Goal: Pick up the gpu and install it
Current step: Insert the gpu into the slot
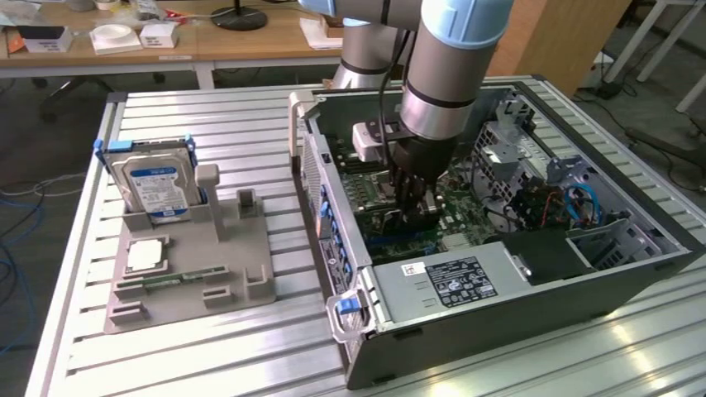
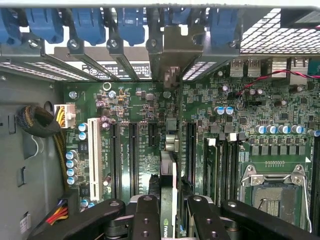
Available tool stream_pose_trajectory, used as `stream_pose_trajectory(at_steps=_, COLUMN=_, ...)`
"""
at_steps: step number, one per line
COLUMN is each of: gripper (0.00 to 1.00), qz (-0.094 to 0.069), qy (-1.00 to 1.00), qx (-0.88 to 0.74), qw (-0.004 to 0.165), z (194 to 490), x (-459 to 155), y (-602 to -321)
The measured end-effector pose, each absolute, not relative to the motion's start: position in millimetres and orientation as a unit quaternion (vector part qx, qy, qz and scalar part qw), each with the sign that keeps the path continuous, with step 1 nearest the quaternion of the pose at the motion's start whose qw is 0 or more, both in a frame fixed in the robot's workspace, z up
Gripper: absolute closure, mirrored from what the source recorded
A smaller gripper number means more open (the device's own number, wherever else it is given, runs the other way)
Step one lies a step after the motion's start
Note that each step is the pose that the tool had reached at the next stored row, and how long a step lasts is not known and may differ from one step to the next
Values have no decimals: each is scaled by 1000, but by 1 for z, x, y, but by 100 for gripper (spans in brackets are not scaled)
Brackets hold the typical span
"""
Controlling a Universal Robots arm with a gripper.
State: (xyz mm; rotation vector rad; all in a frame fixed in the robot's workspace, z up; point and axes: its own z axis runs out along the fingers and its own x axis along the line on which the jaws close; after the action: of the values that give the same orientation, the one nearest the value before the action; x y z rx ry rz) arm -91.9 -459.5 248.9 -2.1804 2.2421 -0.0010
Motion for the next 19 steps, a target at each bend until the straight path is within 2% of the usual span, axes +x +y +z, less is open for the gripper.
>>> stream_pose_trajectory(at_steps=19, gripper=74, qz=0, qy=716, qx=-698, qw=7, z=244, x=-92, y=-459)
